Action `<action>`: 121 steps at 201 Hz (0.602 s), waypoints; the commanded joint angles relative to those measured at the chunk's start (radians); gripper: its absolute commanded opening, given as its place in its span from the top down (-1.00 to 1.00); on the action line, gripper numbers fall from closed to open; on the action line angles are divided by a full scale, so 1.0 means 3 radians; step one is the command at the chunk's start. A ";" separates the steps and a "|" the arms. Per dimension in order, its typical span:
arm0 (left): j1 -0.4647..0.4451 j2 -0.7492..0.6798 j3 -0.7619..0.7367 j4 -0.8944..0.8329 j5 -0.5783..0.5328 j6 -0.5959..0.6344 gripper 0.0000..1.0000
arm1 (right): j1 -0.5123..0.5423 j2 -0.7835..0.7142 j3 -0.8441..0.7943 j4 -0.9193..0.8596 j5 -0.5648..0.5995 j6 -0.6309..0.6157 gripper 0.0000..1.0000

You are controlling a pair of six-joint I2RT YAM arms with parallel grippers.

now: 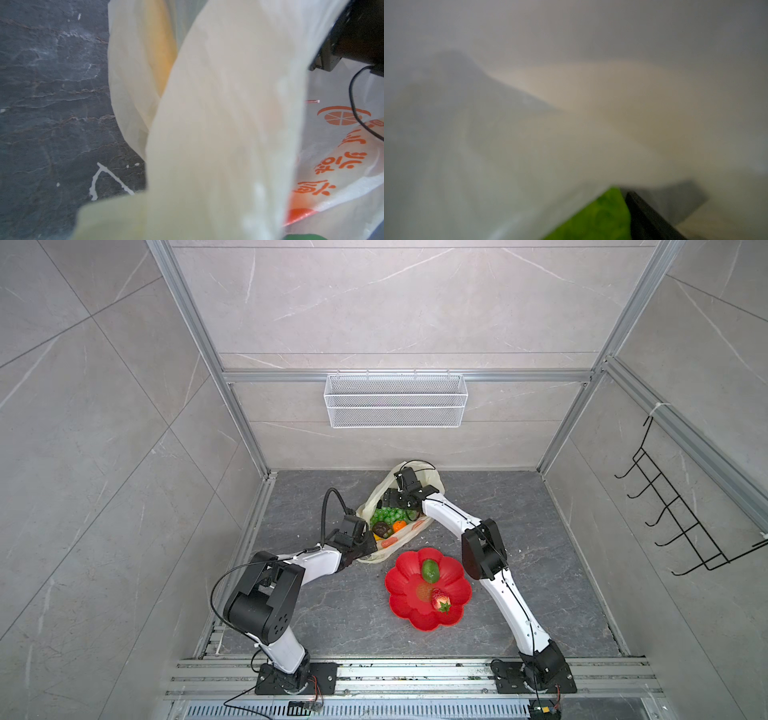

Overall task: Take the fake fruits out of the plastic bag
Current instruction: 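Move the right gripper back into the bag toward the bright green fruit, then grasp the bright green bumpy fruit inside the bag with the right gripper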

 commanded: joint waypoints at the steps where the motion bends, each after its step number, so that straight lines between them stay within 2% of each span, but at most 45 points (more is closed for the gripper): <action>1: 0.0014 -0.0029 0.0010 0.0046 0.0037 -0.0015 0.96 | 0.0019 -0.0043 0.0030 -0.0156 -0.0005 -0.0013 -0.67; 53: 0.0011 -0.0019 0.0015 0.0040 0.0039 -0.0012 0.96 | 0.0023 -0.0357 -0.0278 -0.0074 0.0093 -0.0088 -0.57; 121: 0.0012 -0.0009 0.0023 0.0042 0.0049 -0.0015 0.96 | 0.0027 -0.0899 -0.0678 -0.0060 0.0184 -0.0266 -0.57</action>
